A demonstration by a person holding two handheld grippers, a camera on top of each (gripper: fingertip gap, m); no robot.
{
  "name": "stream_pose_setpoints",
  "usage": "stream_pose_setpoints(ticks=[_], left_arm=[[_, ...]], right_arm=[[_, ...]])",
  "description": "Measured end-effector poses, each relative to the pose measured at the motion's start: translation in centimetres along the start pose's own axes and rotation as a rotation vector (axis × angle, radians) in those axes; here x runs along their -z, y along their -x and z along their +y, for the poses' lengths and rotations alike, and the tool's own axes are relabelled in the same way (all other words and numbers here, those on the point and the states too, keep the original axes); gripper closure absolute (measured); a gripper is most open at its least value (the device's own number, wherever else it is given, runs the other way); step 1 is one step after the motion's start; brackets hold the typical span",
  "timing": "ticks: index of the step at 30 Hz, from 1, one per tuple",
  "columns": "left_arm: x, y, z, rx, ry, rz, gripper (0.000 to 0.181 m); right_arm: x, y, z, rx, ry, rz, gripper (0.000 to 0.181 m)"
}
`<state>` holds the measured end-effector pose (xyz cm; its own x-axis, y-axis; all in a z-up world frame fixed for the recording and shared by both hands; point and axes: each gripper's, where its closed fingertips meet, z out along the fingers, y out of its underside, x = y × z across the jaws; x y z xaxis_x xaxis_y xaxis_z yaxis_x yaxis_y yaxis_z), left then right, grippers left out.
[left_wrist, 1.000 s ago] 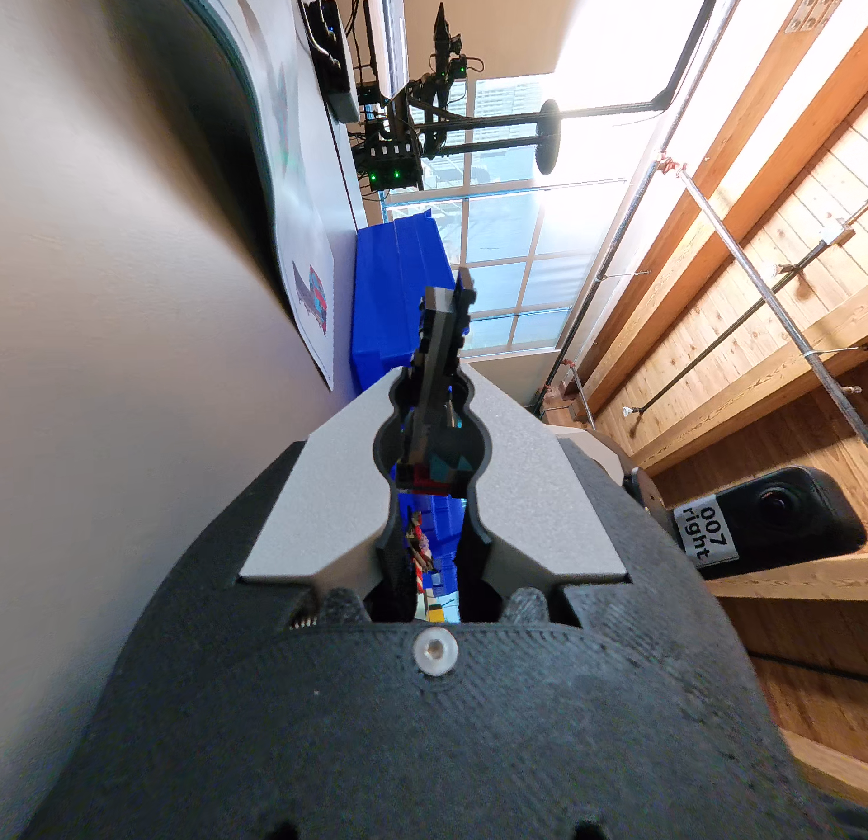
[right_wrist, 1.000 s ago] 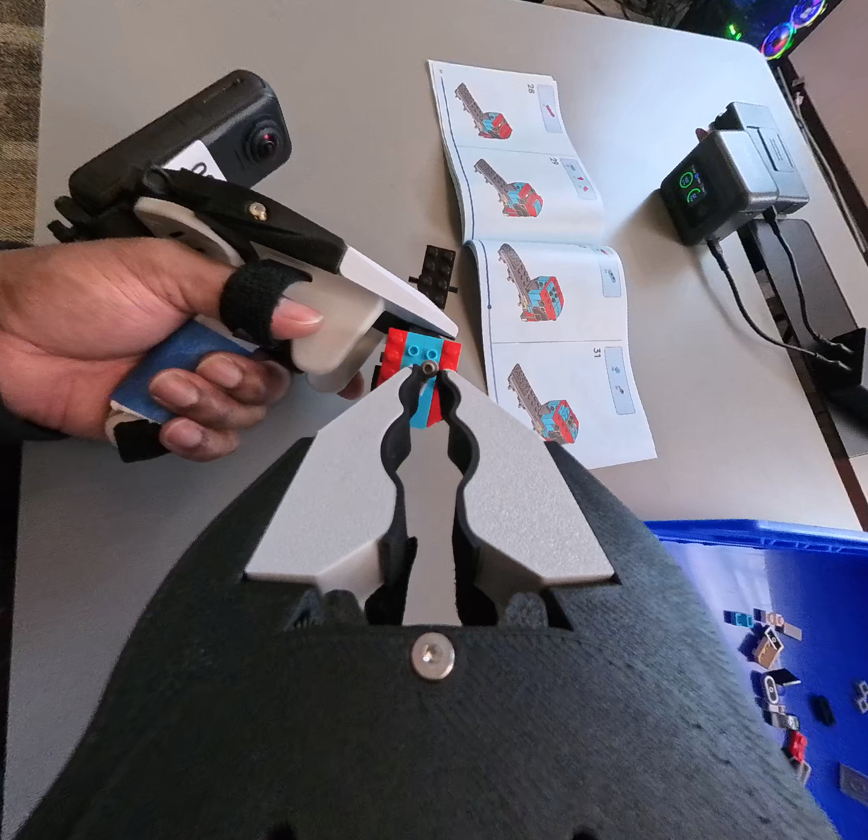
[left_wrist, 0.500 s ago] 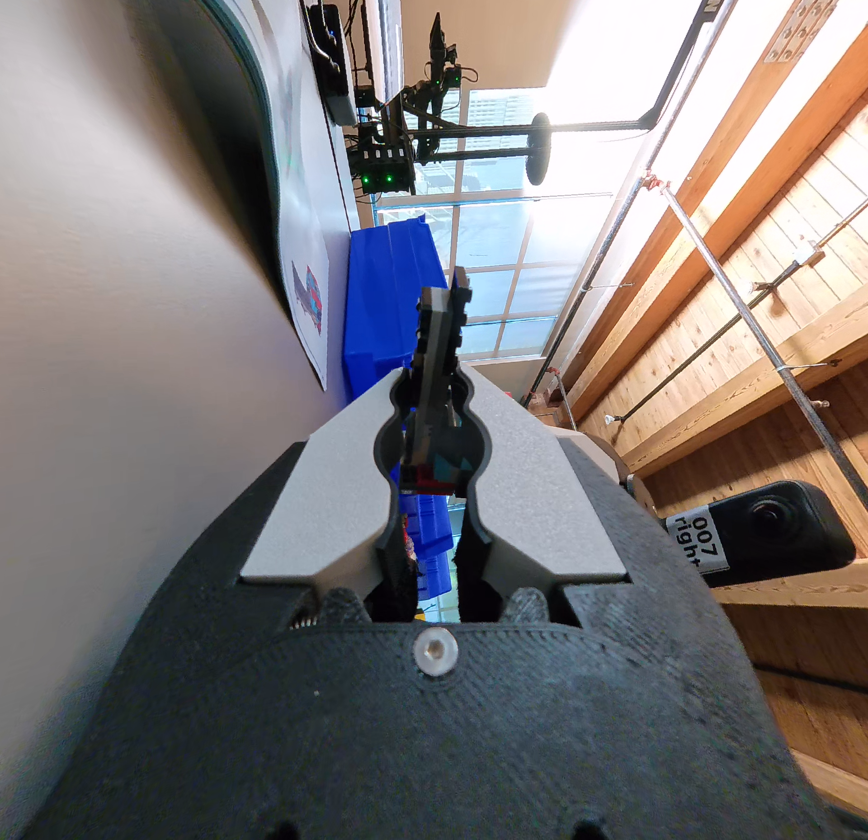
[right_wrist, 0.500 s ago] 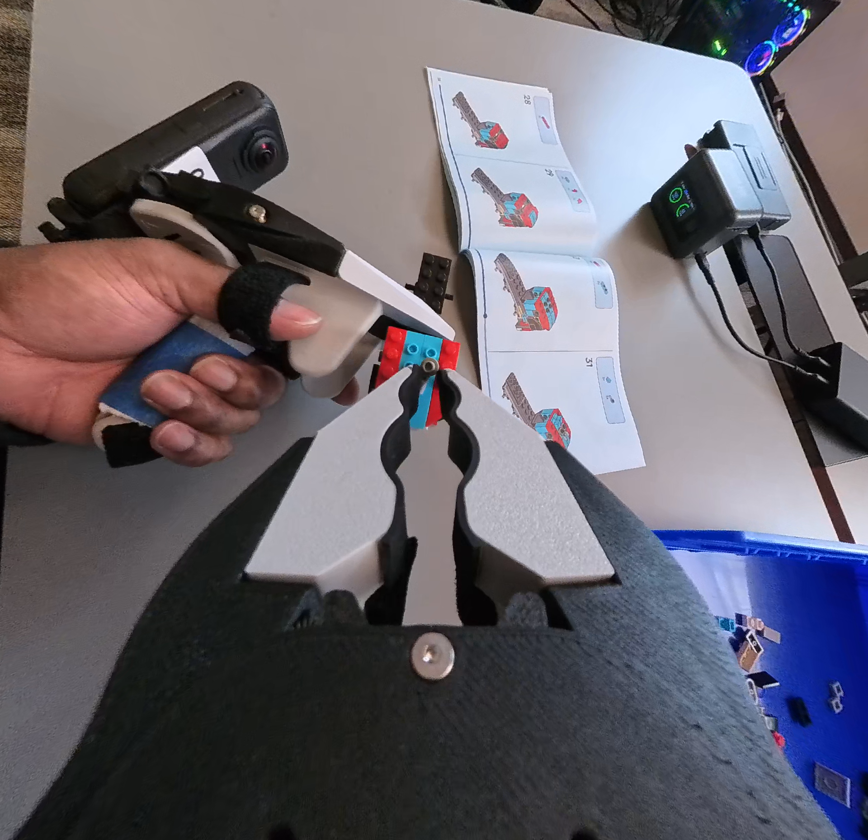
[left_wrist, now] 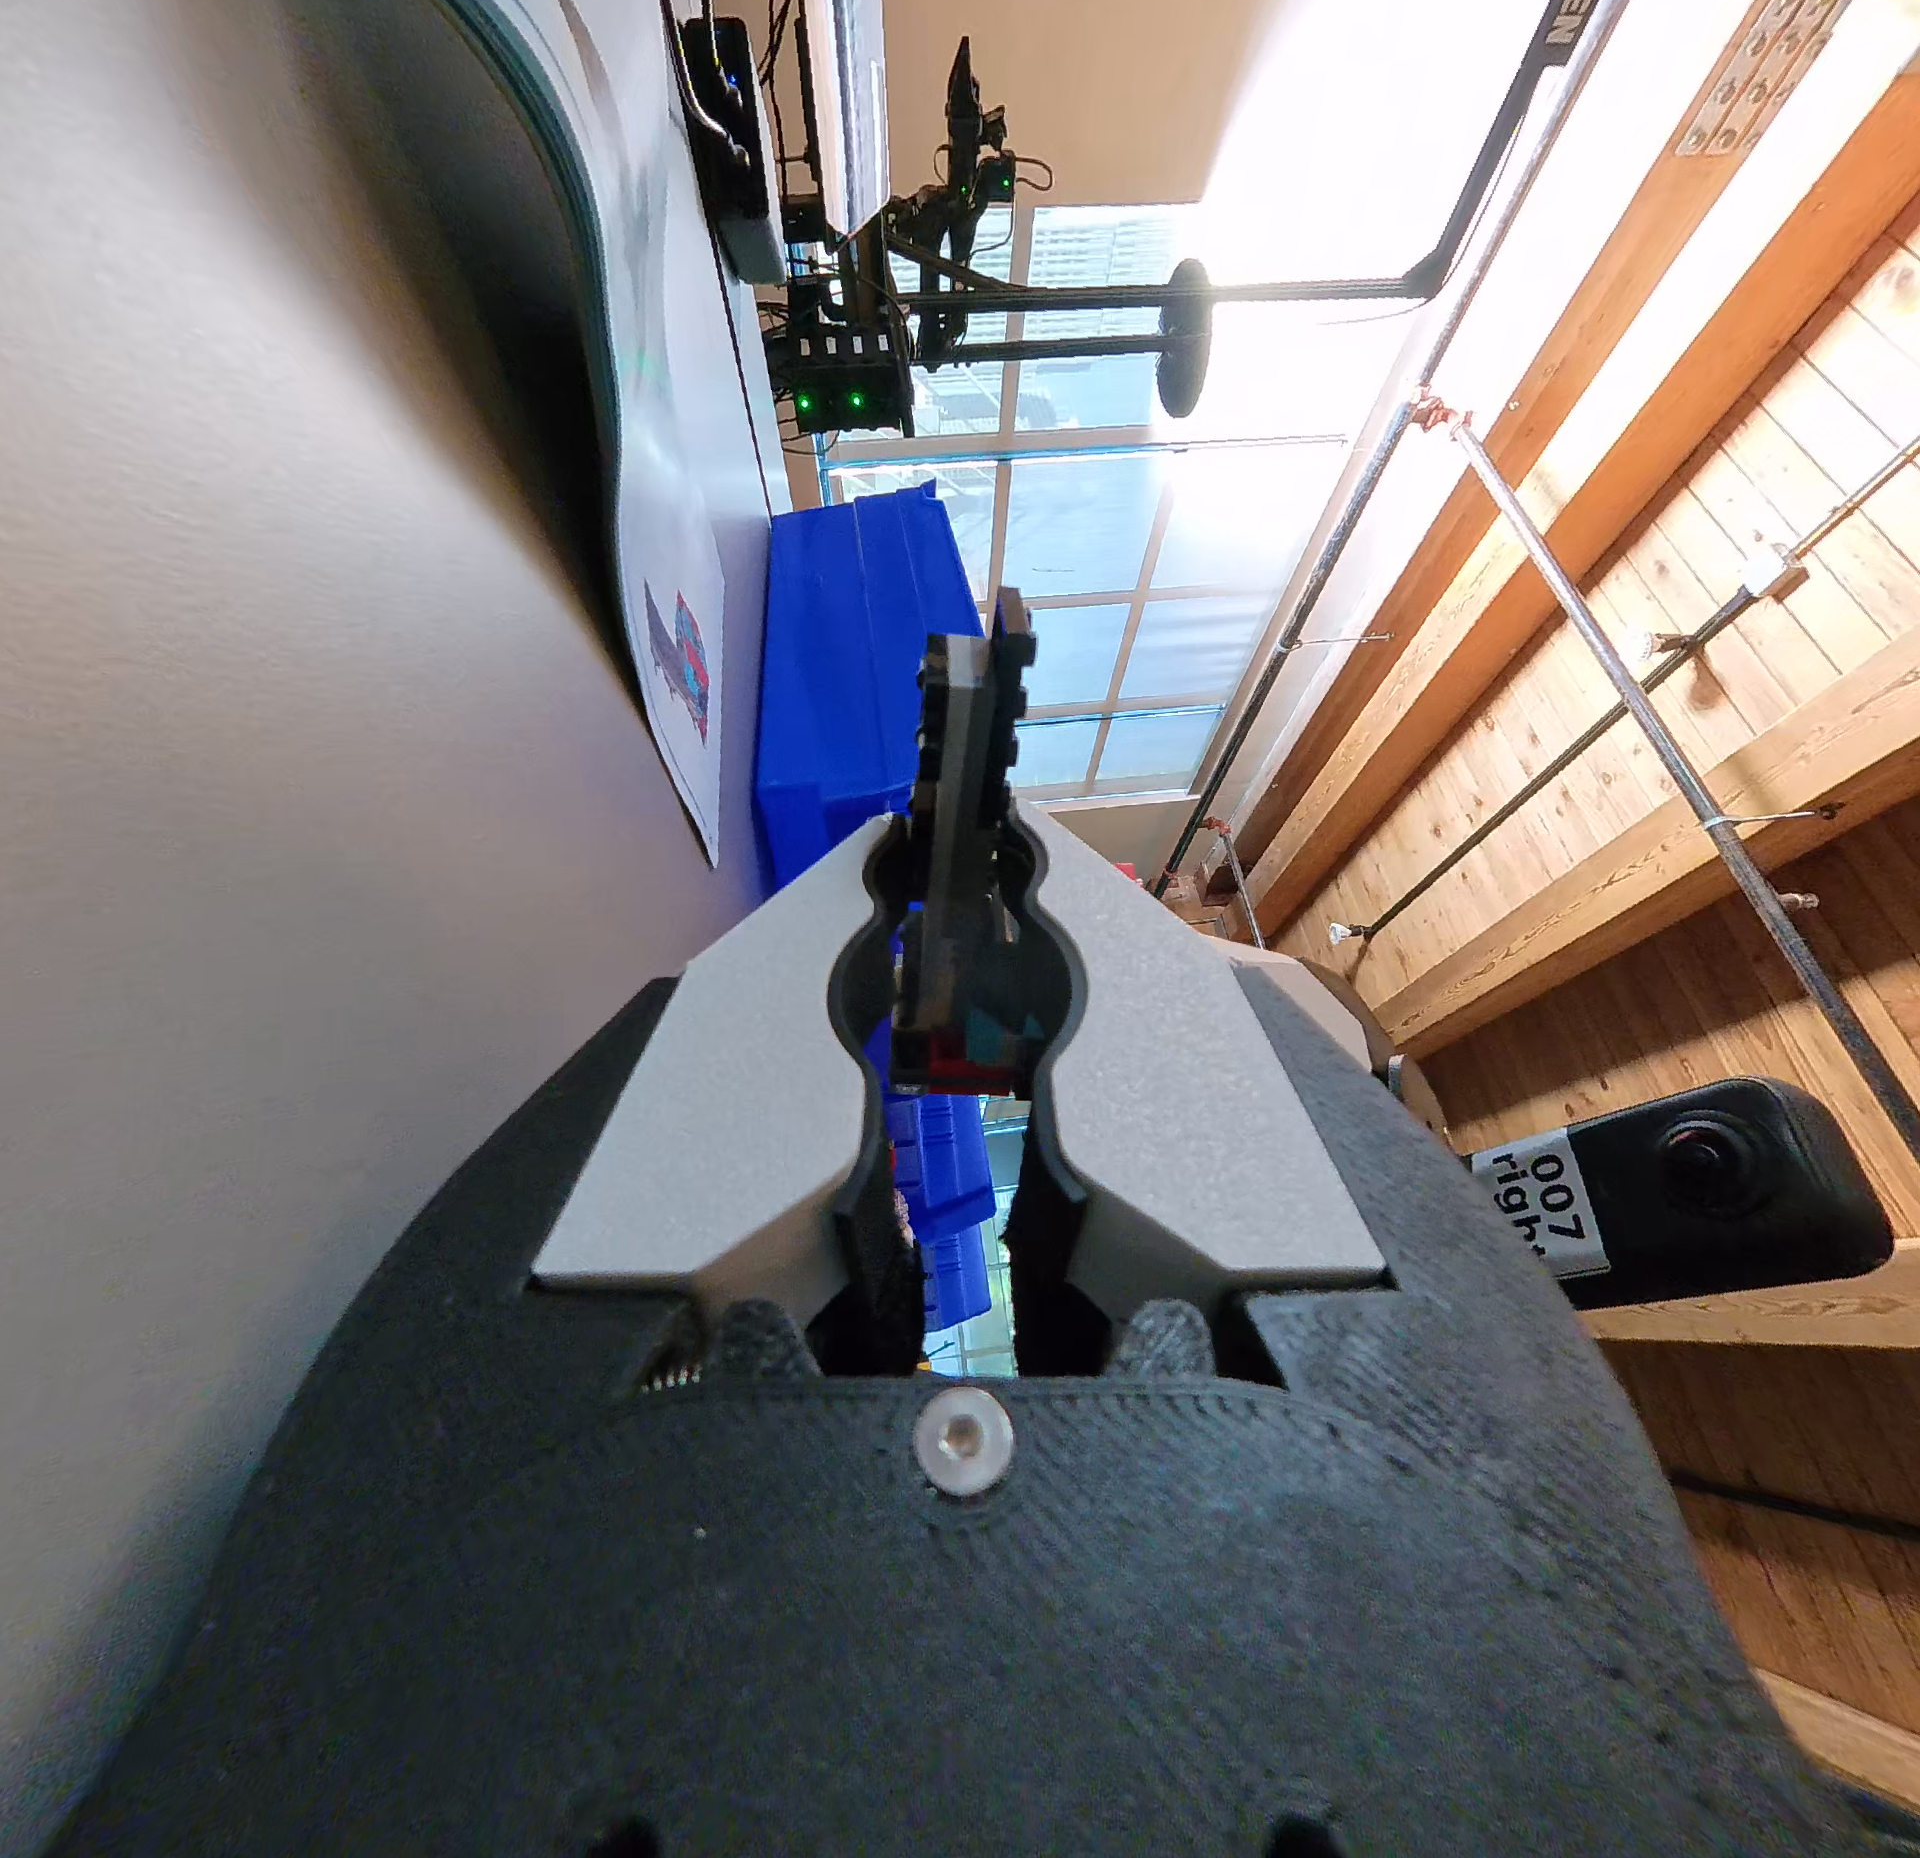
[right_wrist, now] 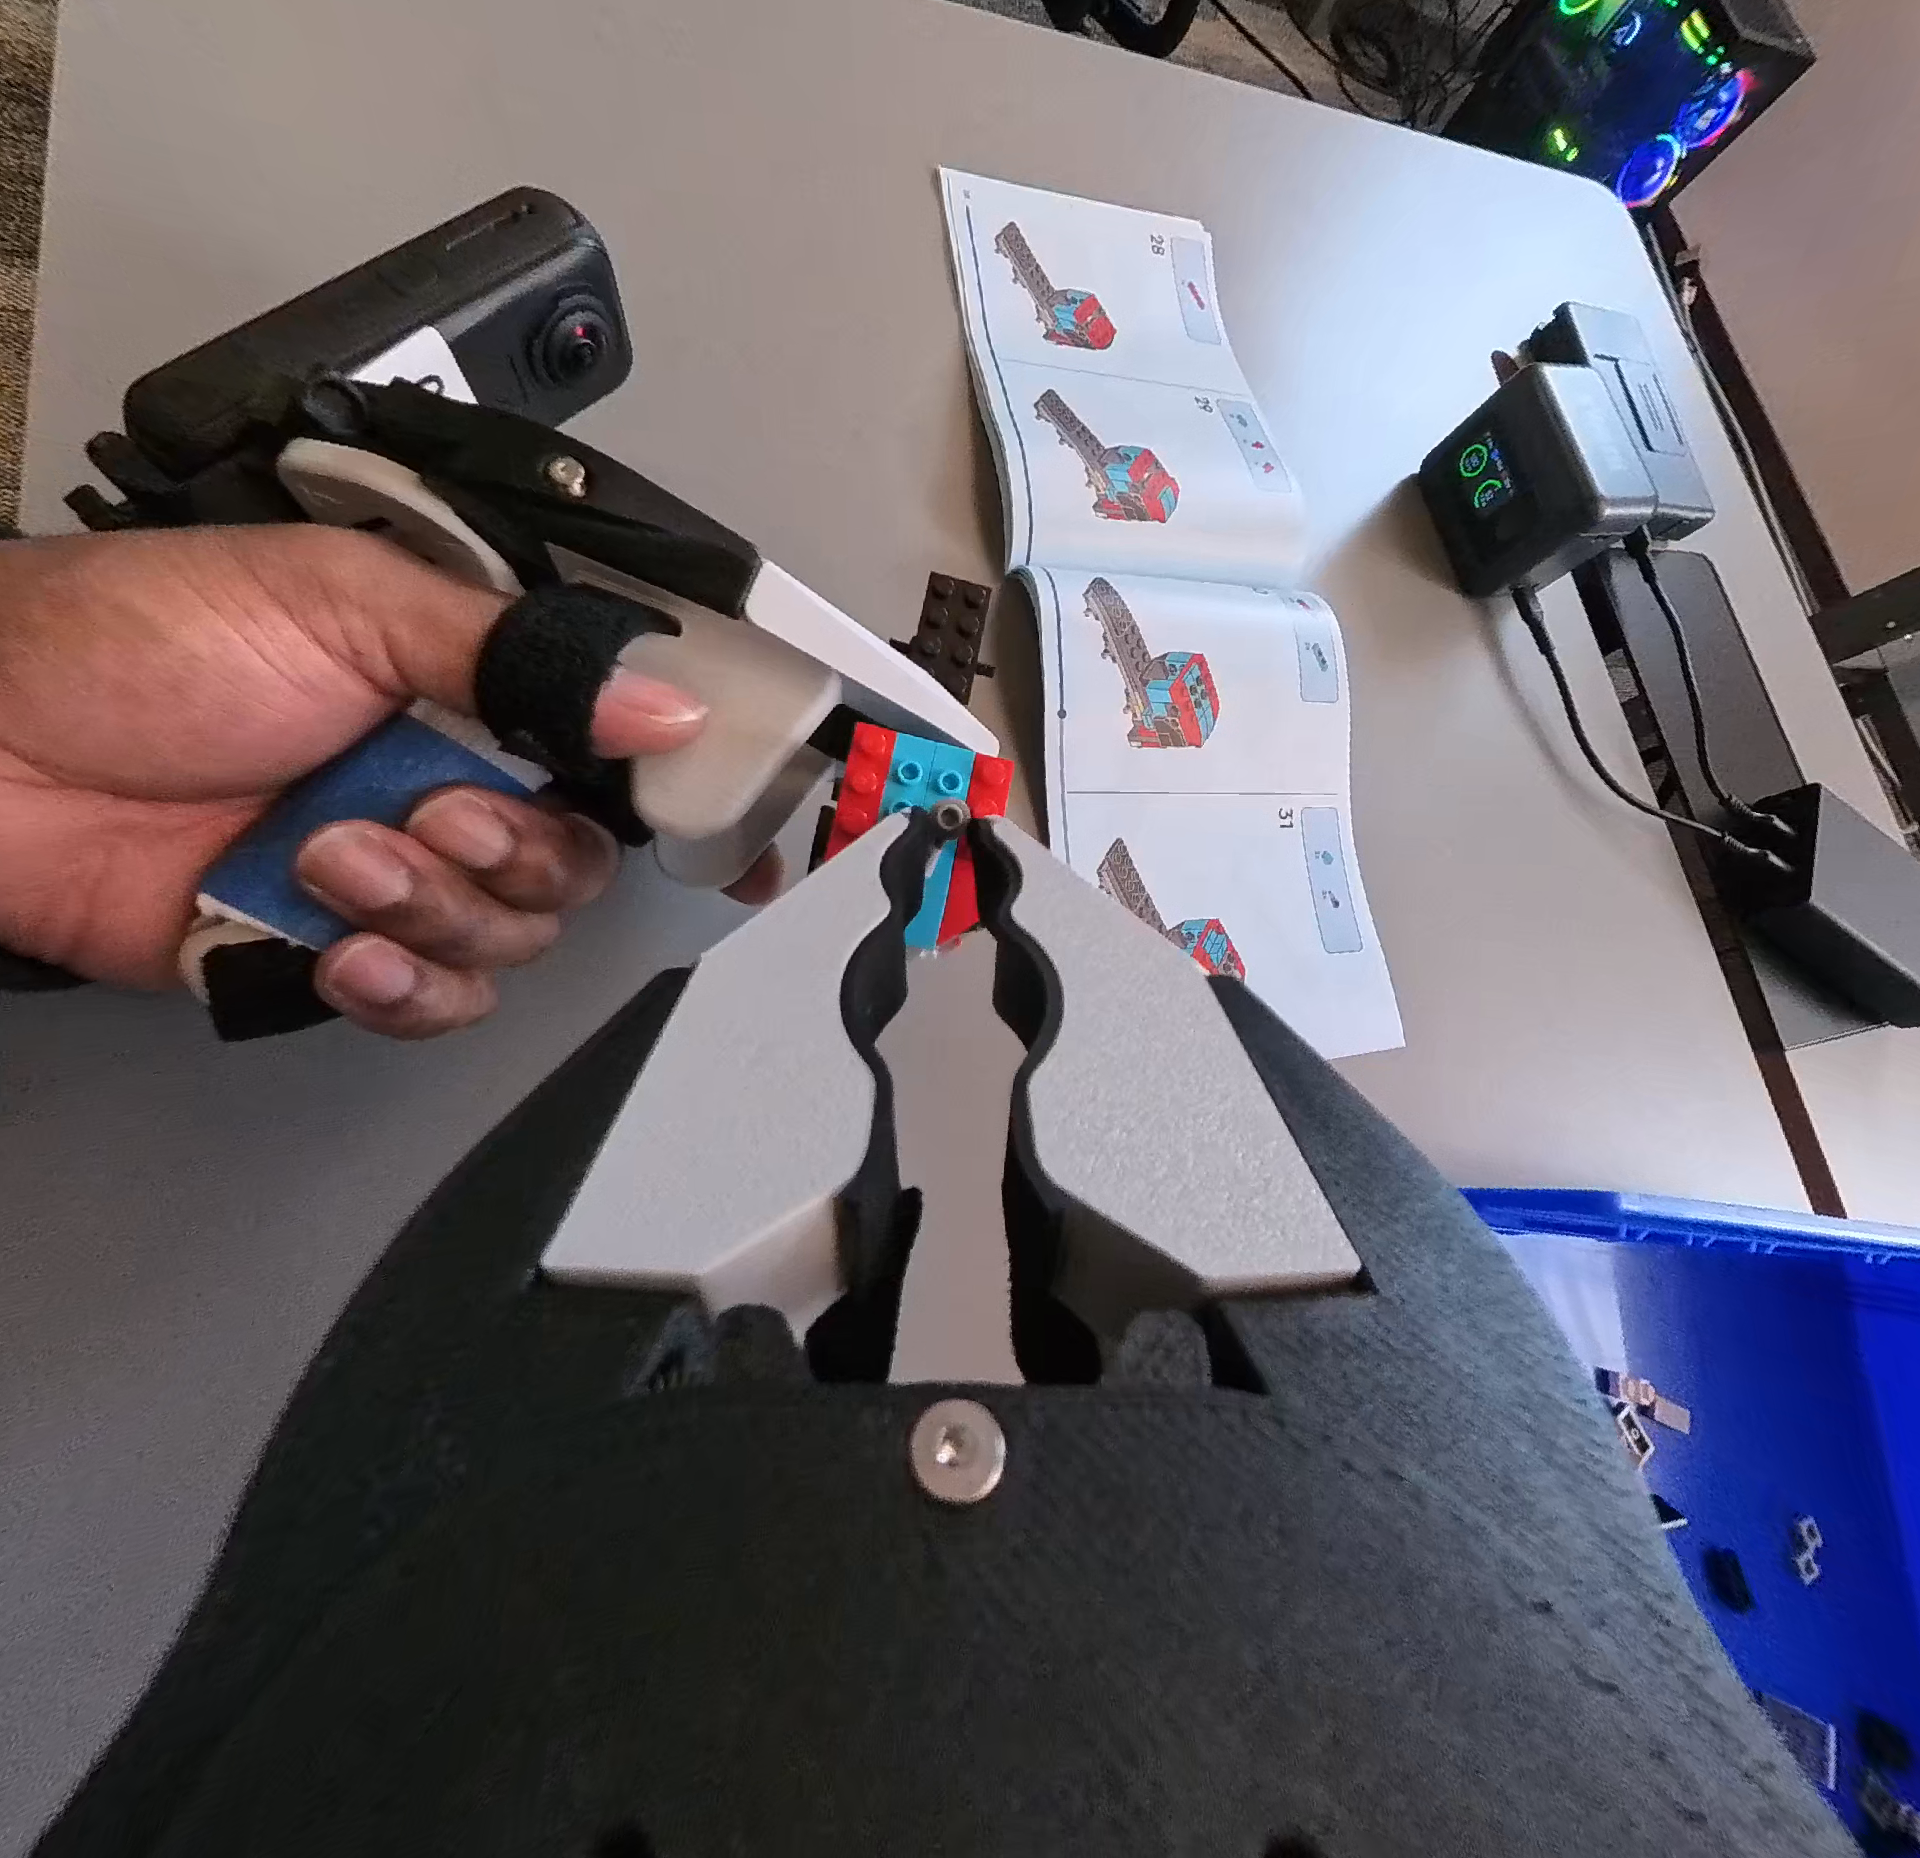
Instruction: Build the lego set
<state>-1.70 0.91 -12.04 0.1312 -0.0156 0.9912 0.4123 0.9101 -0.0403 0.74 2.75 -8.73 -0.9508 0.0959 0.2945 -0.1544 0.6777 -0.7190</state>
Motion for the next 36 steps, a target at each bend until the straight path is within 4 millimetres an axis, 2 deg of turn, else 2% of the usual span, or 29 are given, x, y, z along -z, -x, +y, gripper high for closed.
stream_pose_setpoints(ticks=[36], left_arm=[[0.2,-0.08,-0.26,0.022,-0.014,0.011,0.165]], right_arm=[[0.34,0.13,-0.93,-0.012,-0.063,-0.039,0.167]])
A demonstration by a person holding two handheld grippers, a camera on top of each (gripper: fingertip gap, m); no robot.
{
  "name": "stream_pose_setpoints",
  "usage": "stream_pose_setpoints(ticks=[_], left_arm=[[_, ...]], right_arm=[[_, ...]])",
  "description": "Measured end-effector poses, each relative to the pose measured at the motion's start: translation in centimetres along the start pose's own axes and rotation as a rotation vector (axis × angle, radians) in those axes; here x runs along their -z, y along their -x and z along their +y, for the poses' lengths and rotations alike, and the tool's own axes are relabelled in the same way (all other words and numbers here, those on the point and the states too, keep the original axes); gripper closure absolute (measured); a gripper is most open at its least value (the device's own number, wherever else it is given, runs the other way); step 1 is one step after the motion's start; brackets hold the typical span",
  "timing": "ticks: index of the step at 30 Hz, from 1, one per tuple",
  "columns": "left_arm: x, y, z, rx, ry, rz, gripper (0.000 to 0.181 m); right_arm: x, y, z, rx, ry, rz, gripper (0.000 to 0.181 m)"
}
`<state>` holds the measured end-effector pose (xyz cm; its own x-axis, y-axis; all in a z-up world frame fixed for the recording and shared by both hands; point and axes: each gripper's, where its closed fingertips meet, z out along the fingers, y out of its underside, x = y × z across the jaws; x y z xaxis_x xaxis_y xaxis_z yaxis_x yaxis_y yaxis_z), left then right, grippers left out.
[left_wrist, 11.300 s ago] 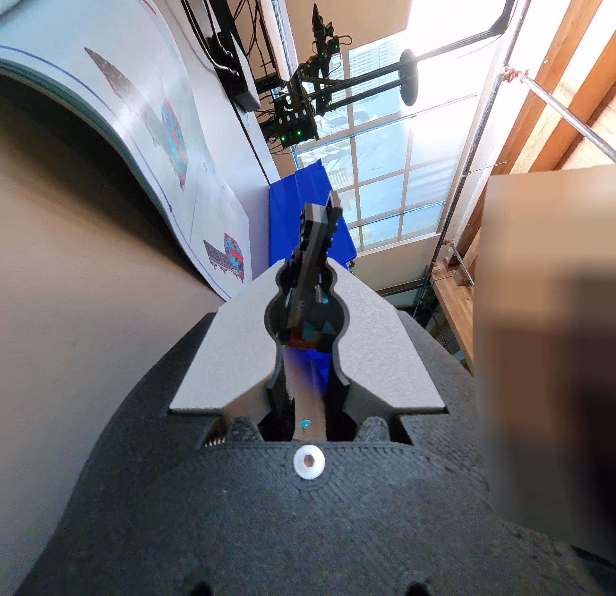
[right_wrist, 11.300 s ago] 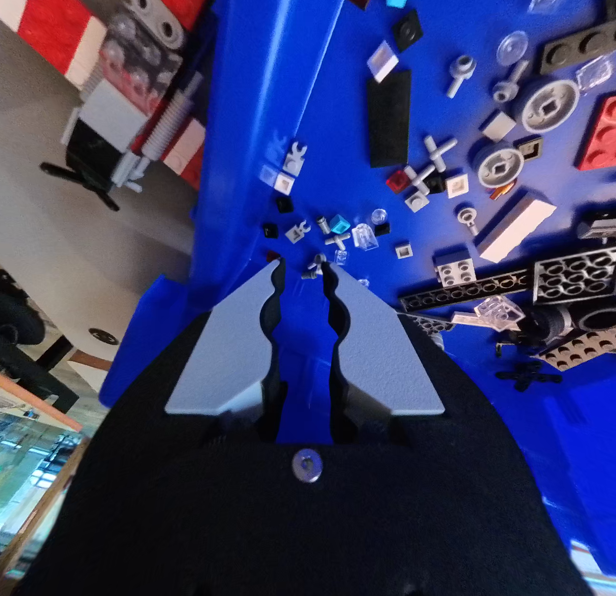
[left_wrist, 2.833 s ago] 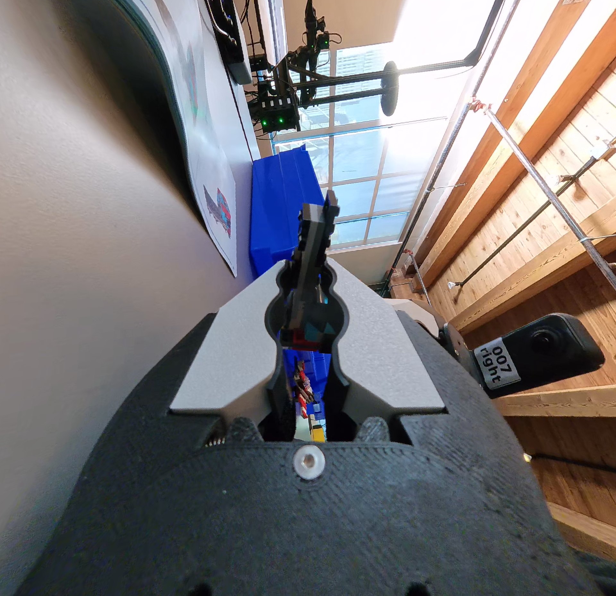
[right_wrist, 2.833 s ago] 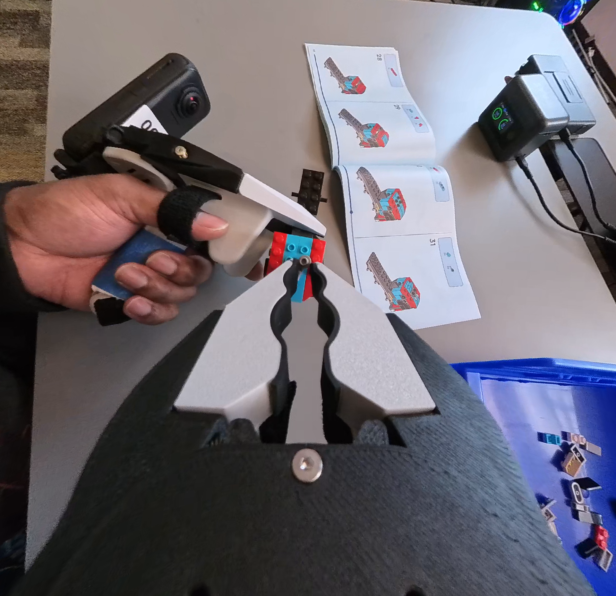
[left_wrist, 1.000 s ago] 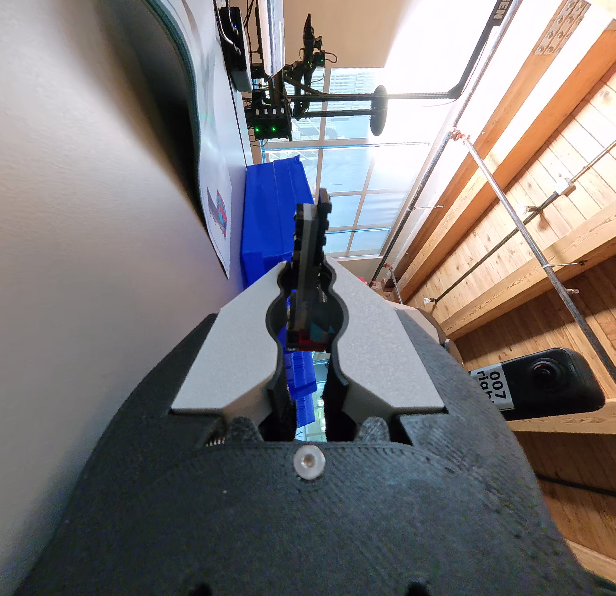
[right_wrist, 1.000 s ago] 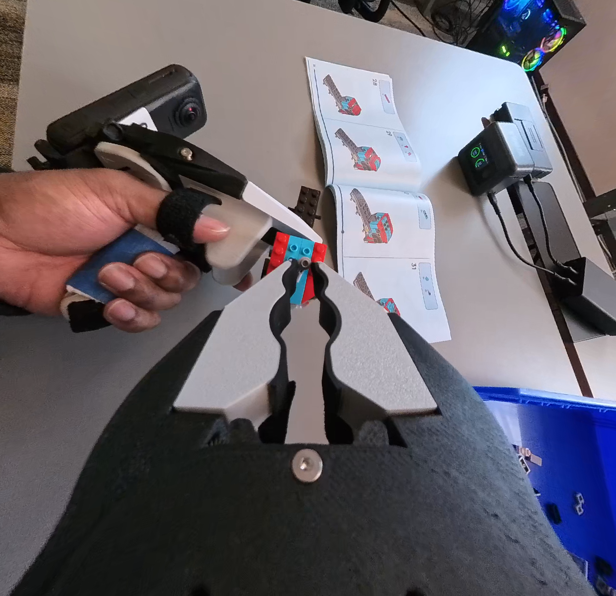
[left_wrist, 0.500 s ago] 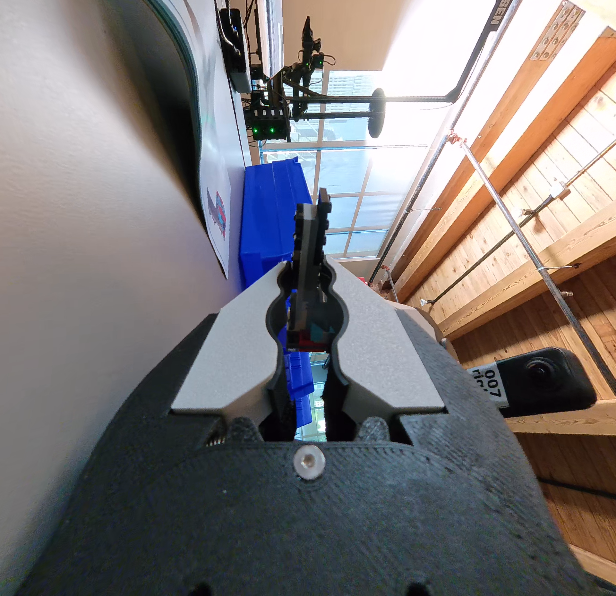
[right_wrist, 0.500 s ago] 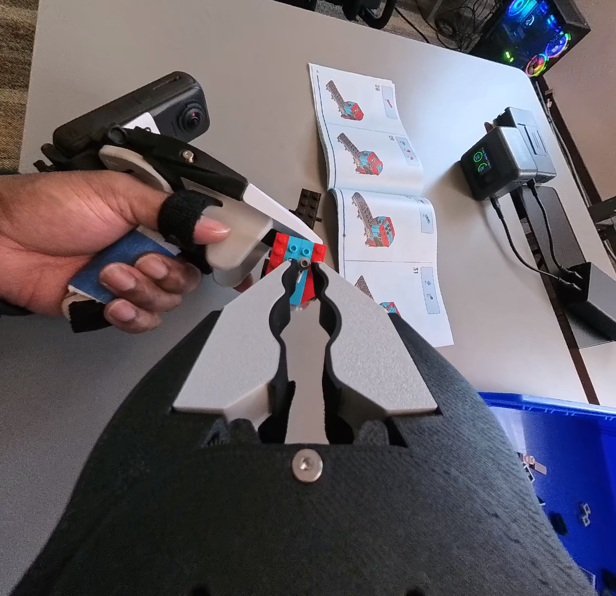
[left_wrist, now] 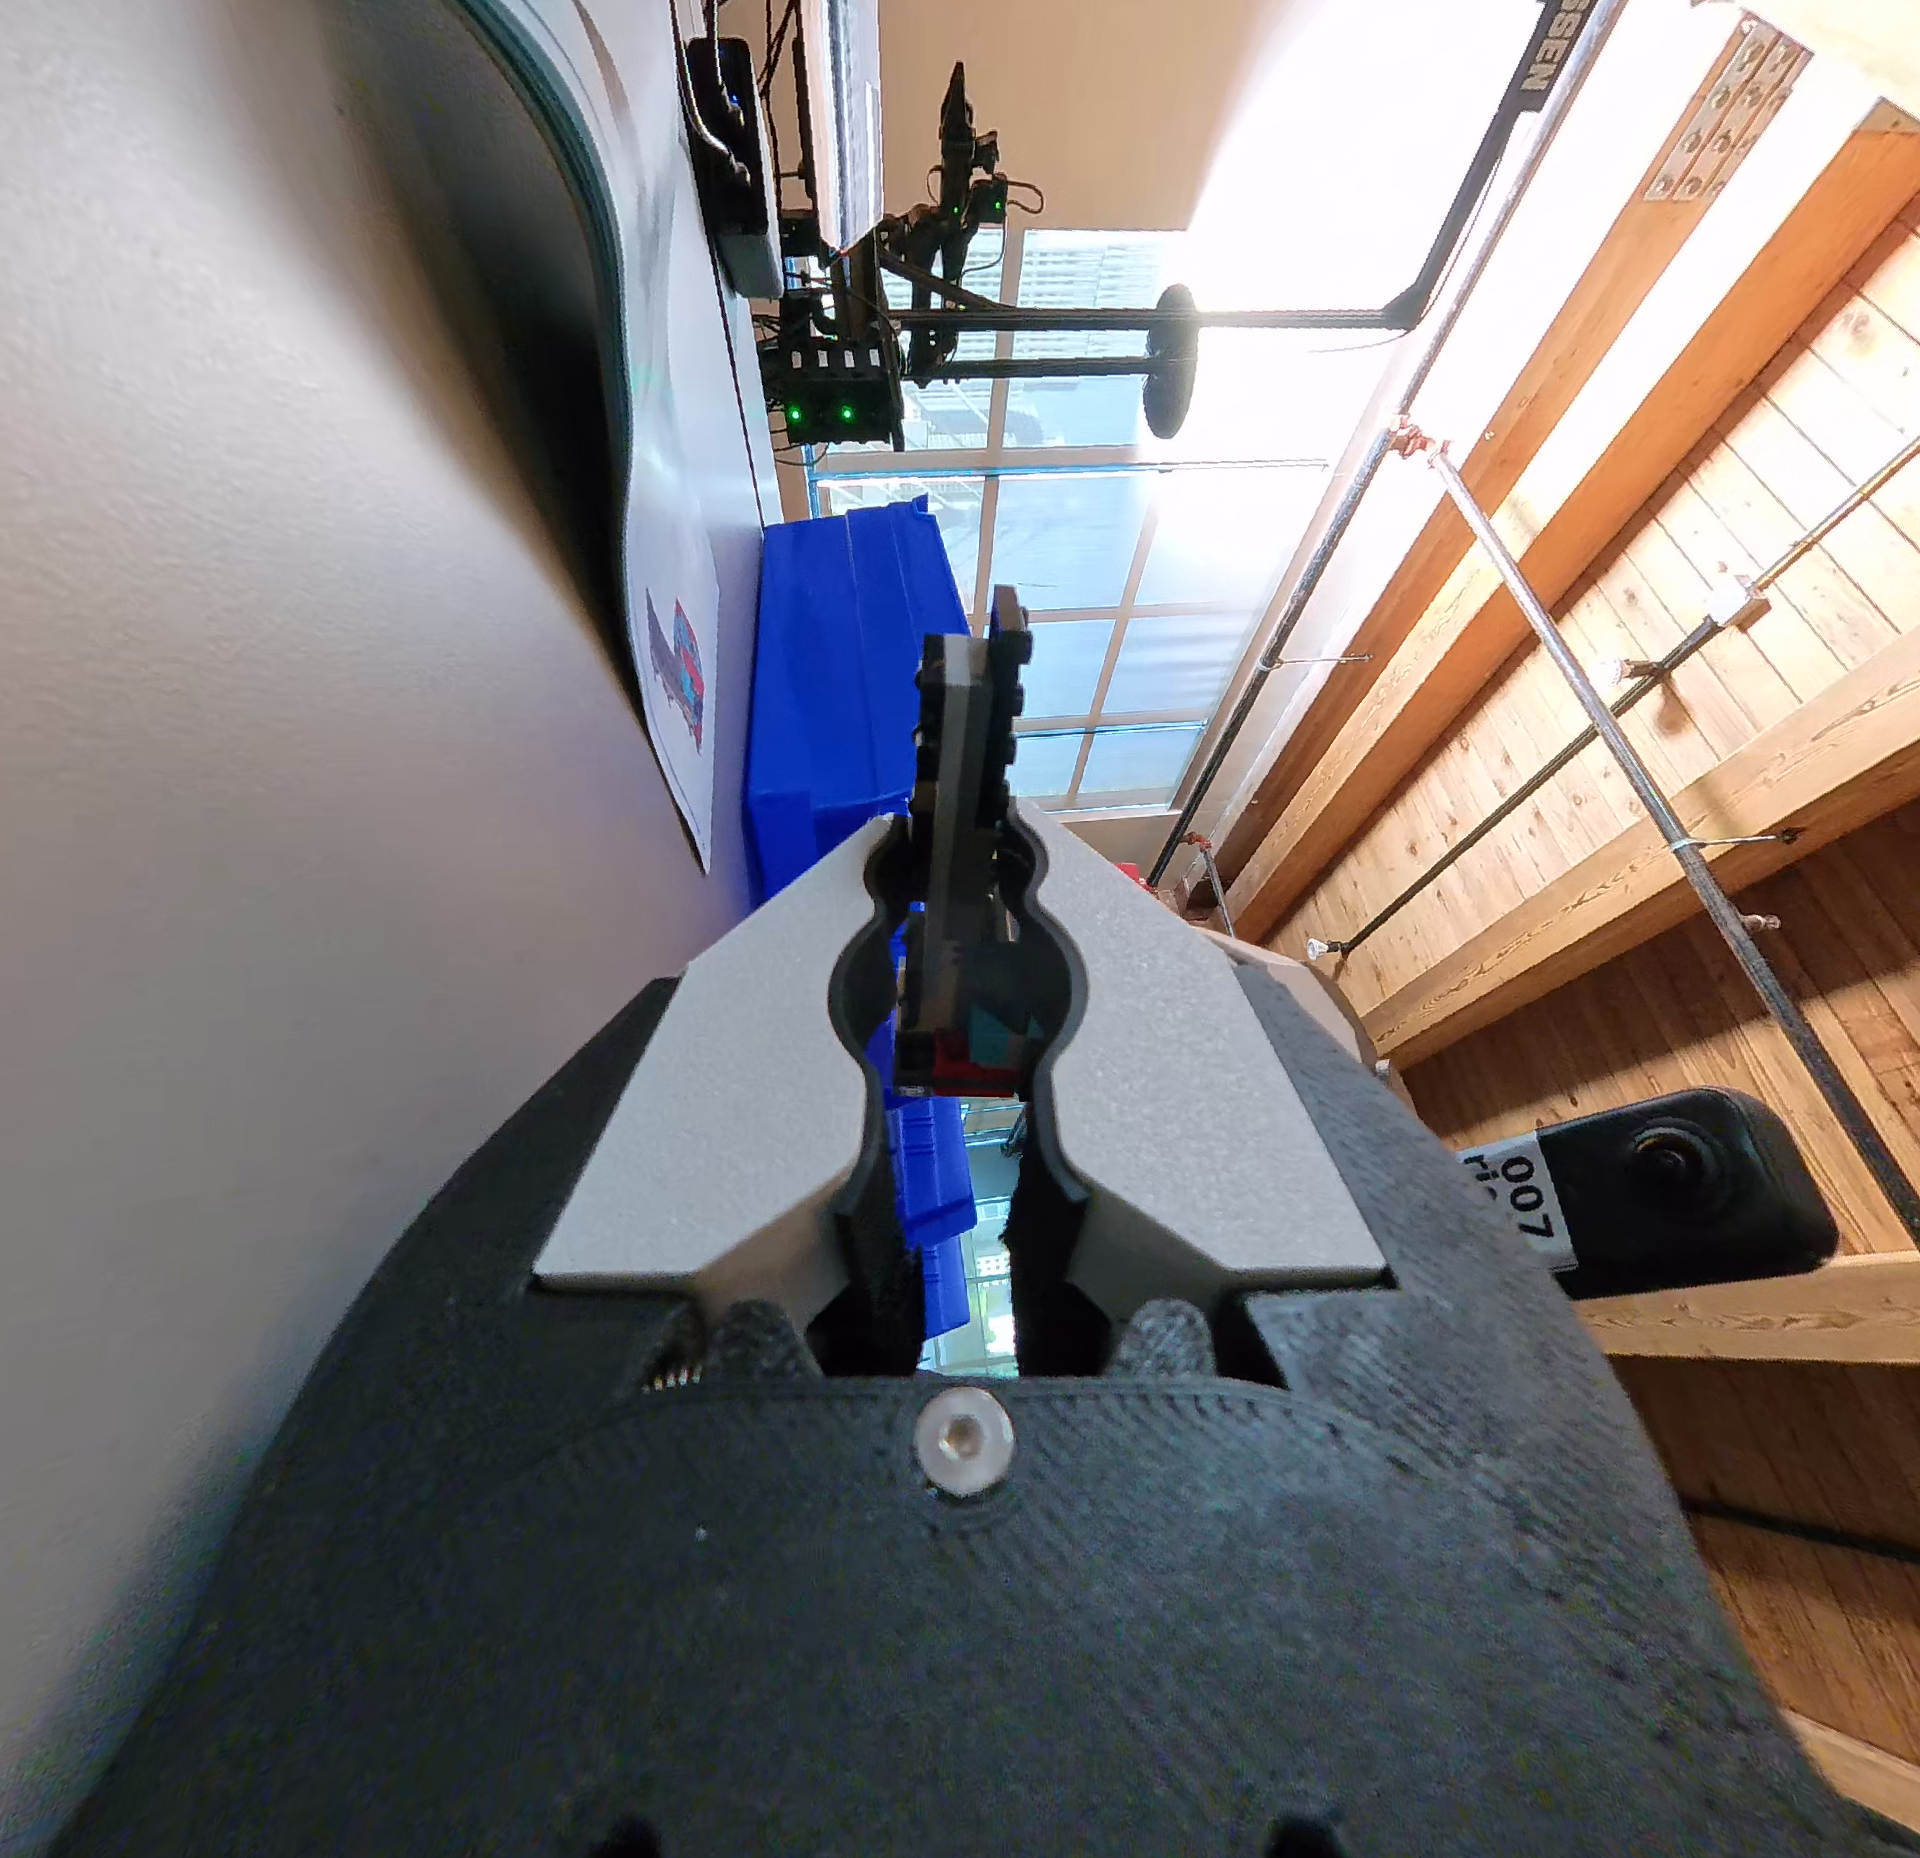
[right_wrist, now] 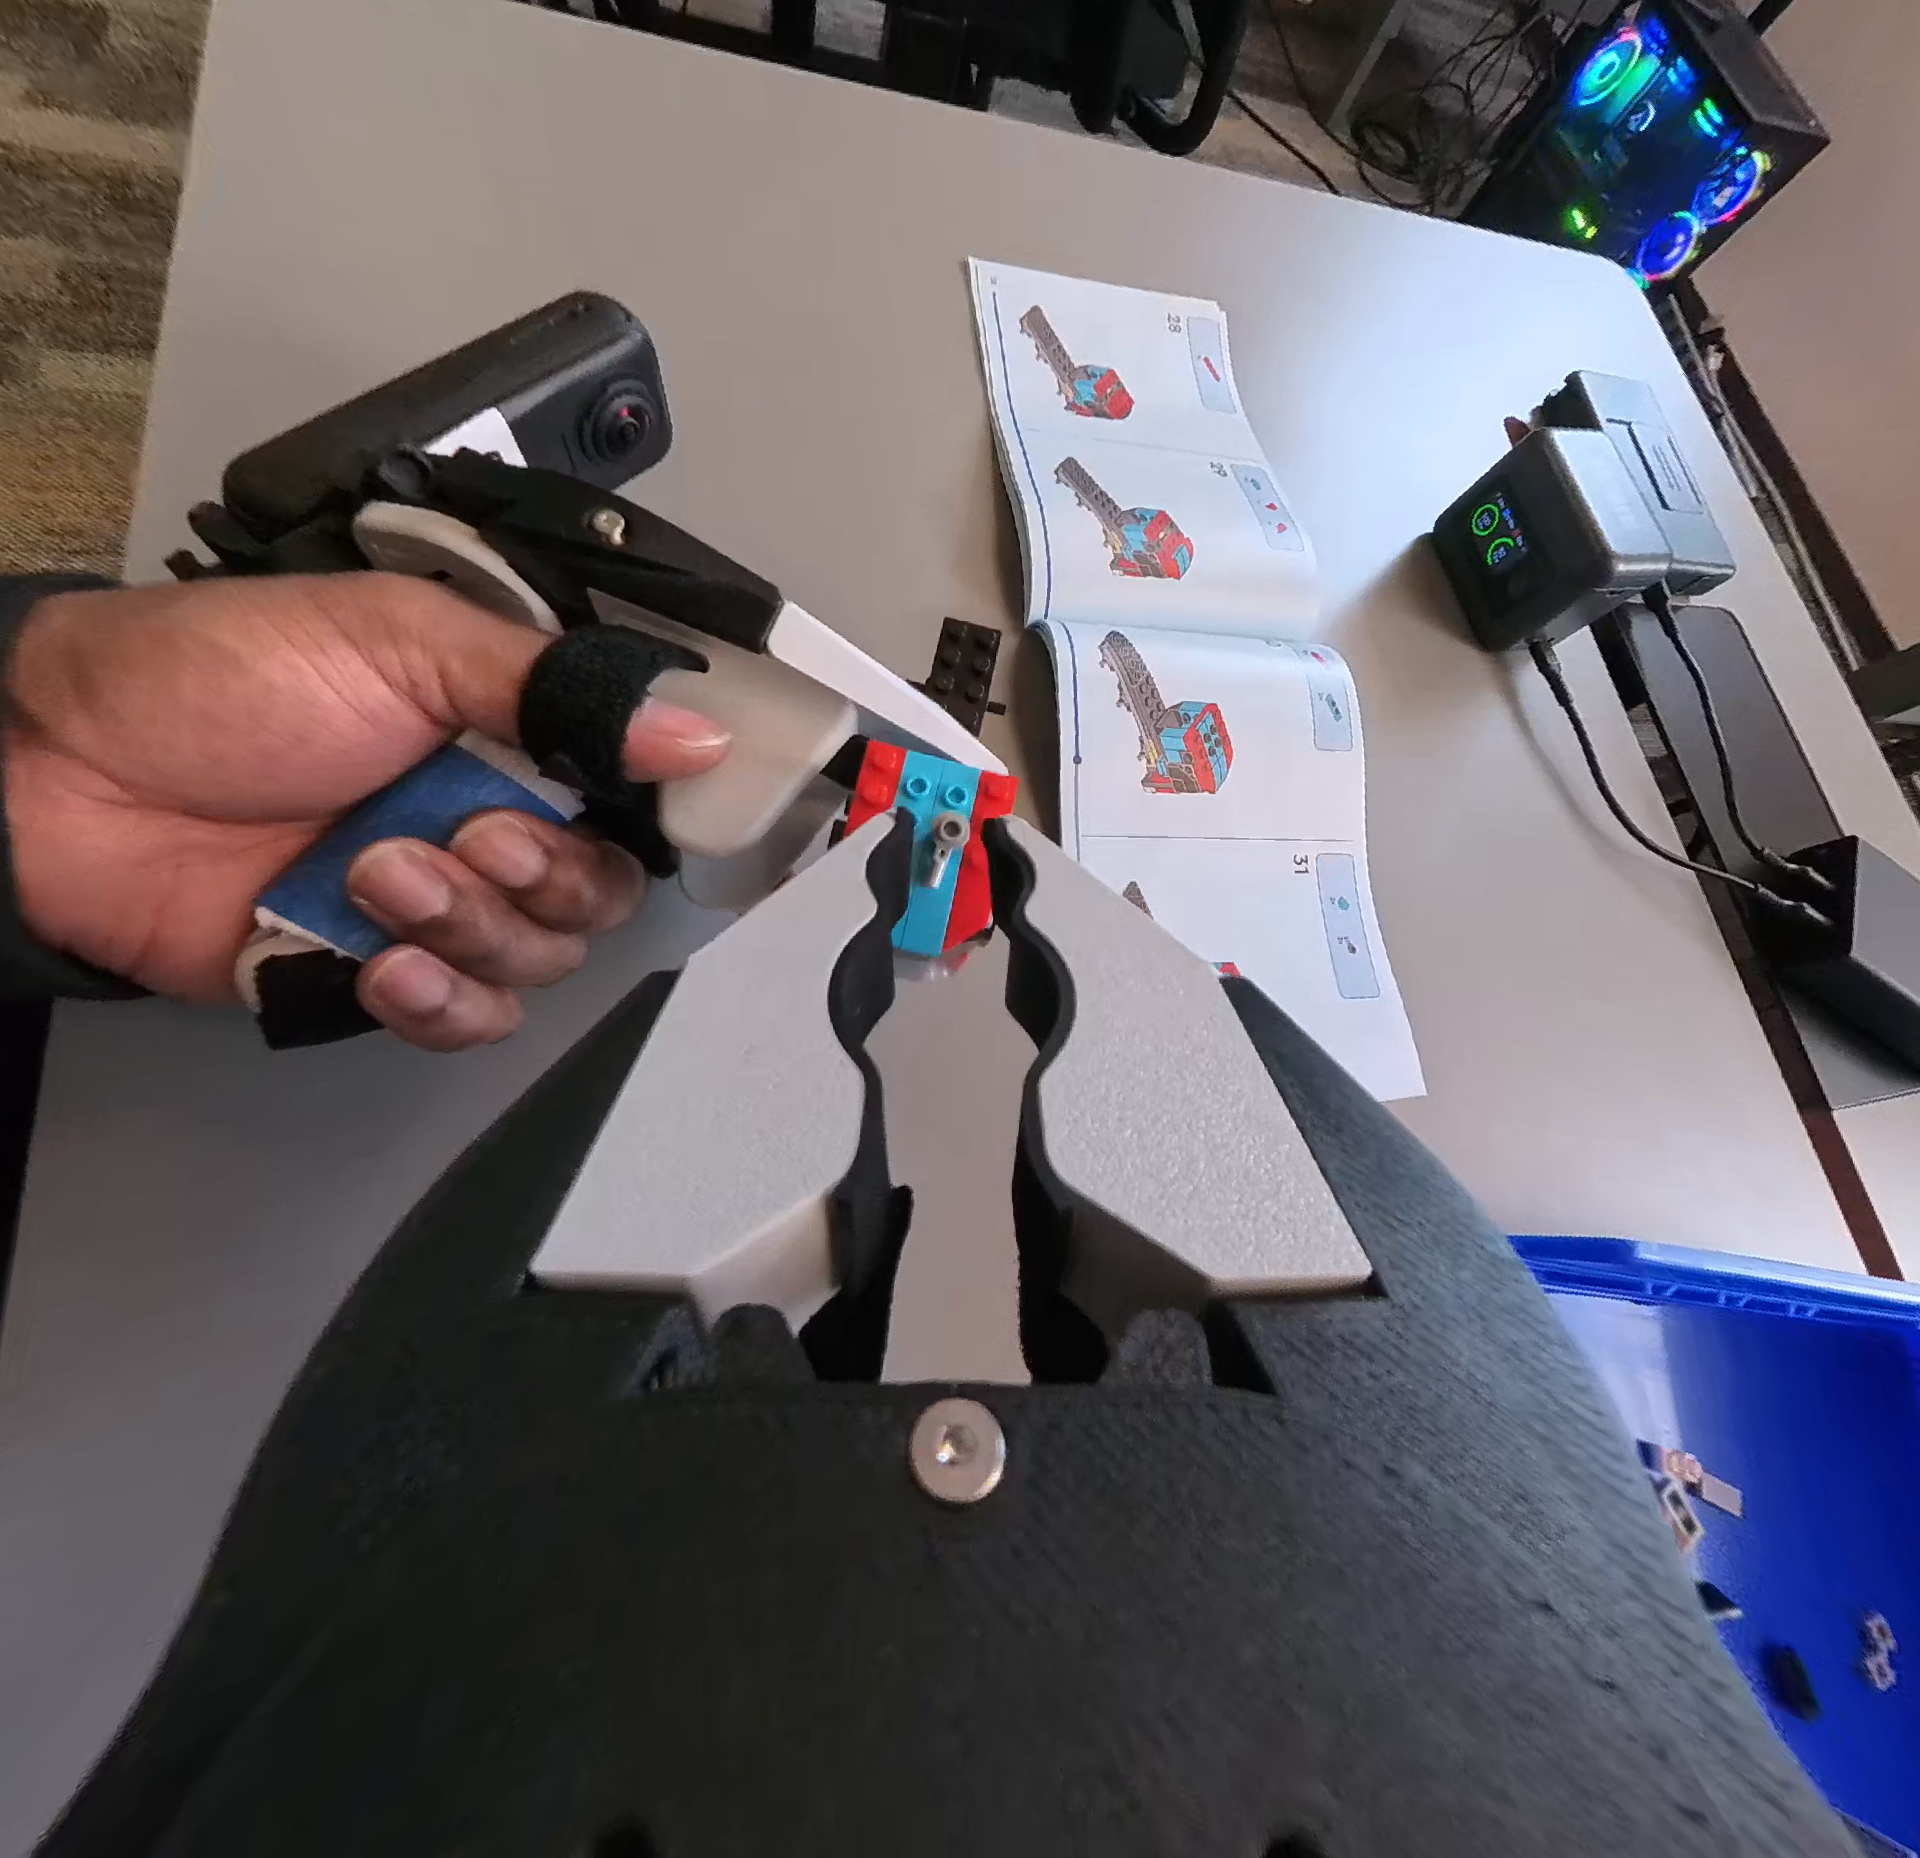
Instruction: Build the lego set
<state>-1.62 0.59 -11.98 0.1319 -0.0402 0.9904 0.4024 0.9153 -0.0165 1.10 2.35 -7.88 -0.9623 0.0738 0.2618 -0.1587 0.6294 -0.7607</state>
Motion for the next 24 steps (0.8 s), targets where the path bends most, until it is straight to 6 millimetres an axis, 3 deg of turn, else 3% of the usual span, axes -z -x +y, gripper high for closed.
stream_pose_setpoints(ticks=[6,24], left_arm=[[-0.01,0.02,0.07,-0.015,0.0,-0.006,0.165],[-0.02,0.13,0.07,-0.031,-0.001,-0.022,0.165]], right_arm=[[-0.16,0.0,0.18,-0.009,0.013,-0.011,0.176],[-0.25,0.06,0.73,-0.015,0.029,-0.037,0.178]])
